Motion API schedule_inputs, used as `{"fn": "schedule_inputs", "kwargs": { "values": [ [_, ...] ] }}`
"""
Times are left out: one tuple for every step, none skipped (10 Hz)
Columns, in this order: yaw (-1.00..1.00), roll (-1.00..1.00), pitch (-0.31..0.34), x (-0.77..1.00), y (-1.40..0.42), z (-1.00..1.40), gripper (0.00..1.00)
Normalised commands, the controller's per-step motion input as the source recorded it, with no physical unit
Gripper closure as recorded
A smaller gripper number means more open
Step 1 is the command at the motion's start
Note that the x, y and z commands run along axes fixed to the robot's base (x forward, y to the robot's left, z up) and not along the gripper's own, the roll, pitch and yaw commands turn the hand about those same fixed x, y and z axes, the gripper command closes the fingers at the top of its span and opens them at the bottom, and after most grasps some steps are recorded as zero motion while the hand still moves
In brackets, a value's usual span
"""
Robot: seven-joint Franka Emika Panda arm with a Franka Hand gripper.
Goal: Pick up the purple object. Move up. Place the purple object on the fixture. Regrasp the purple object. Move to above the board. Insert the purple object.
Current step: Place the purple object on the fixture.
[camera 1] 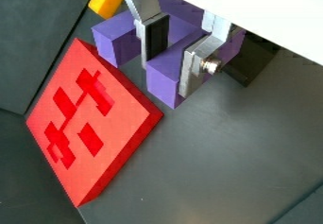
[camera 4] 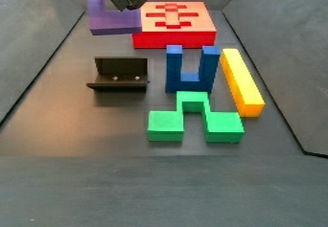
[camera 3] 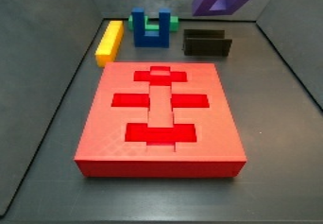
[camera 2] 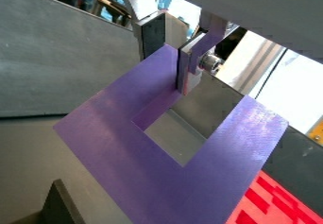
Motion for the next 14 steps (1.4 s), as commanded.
{"fn": "schedule_inputs", "kwargs": {
  "values": [
    [-0.45, -0.15, 0.203, 0.65, 0.14, 0.00, 1.00],
    [-0.51, -0.21, 0.146, 0.60, 0.09, 0.00, 1.00],
    [-0.53, -0.29, 0.114, 0.59, 0.04, 0.00, 1.00],
    [-0.51, -0.44, 0.089, 0.60, 0.03, 0.01, 1.00],
    [-0.51, -0.57, 0.063, 0.62, 0.07, 0.03, 1.00],
    [-0.51, -0.63, 0.046, 0.62, 0.10, 0.03, 1.00],
    [-0.47, -0.62, 0.026, 0.57, 0.13, 0.00, 1.00],
    [0.05, 0.00, 0.011, 0.09, 0.01, 0.00, 1.00],
    [0.00, 0.00, 0.000, 0.02, 0.00, 0.00, 1.00],
    [0.00, 0.00, 0.000, 0.15, 0.00, 0.00, 1.00],
    [0.01, -0.14, 0.000, 0.53, 0.13, 0.00, 1.00],
    [0.00, 0.00, 0.083, 0.68, 0.24, 0.00, 1.00],
    [0.01, 0.09, 0.140, 0.66, 0.34, 0.00, 1.00],
    [0.03, 0.23, 0.100, 0.55, 0.38, 0.00, 1.00]
  ]
}}
